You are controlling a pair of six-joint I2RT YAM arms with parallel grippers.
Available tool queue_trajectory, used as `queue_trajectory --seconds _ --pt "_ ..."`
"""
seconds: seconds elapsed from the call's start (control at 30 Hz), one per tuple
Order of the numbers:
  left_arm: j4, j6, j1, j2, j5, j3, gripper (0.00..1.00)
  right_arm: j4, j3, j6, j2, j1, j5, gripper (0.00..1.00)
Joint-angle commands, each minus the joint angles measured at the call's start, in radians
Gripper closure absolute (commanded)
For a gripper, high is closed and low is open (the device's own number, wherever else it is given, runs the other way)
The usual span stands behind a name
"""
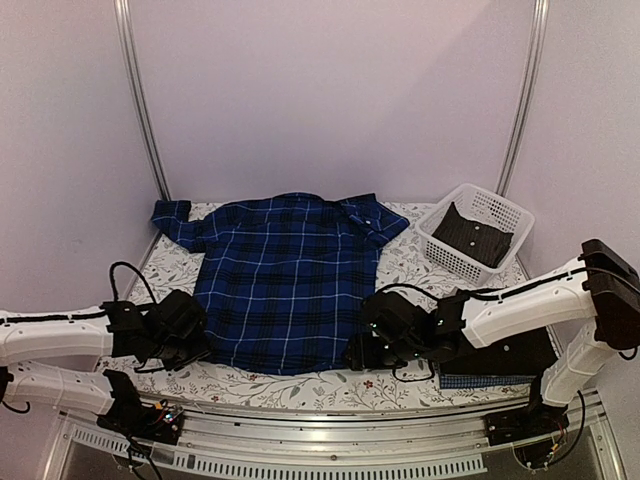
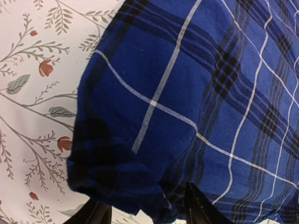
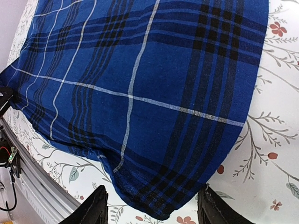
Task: Fold and stack the long sleeve shirts
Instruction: Adjust the flattened shirt at the center of the board.
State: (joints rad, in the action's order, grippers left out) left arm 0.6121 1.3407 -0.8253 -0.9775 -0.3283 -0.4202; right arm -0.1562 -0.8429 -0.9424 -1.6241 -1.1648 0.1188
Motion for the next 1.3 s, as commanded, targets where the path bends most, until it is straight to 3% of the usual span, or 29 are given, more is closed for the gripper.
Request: queue_trajectory --seconds 0.0,0.2,0.37,0.43,0.63,0.93,1.03,1.13,1.27 --pt "-0.114 -0.091 0.030 -0.051 0.020 0.009 0.53 0.023 0.019 -0.004 -0.009 0.007 -0.008 0.39" --pt "-0.085 -0.126 0.031 -0.047 0.134 -0.067 0.87 -0.006 -0.009 0.005 -0.013 0.007 -0.017 0.62" --pt "-0.016 -0.156 0.032 -0.007 0.204 -0.204 0.98 -0.125 -0.106 0.045 0.015 0.016 0.010 0.94" --pt "0.019 -0.169 0.036 -0.009 0.226 -0.267 0.99 -0.185 -0.155 0.066 0.032 0.025 0.021 0.99" --pt "0.063 -0.170 0.117 0.004 0.344 -0.331 0.99 -0.347 -0.275 0.135 0.088 0.082 0.032 1.00" --pt "0.013 -0.078 0.284 0.174 0.487 -0.053 0.99 -0.377 -0.225 0.129 0.085 0.111 -0.048 1.00" --pt "0.017 -0.045 0.286 0.209 0.508 0.026 0.89 -0.321 -0.139 0.107 0.077 0.095 -0.088 0.99" --pt "0.065 -0.037 0.286 0.245 0.476 0.029 0.74 -0.321 -0.110 0.092 0.078 0.065 -0.079 0.93" --pt "0.162 -0.058 0.290 0.268 0.374 -0.067 0.61 -0.367 -0.123 0.091 0.094 0.057 -0.055 0.75"
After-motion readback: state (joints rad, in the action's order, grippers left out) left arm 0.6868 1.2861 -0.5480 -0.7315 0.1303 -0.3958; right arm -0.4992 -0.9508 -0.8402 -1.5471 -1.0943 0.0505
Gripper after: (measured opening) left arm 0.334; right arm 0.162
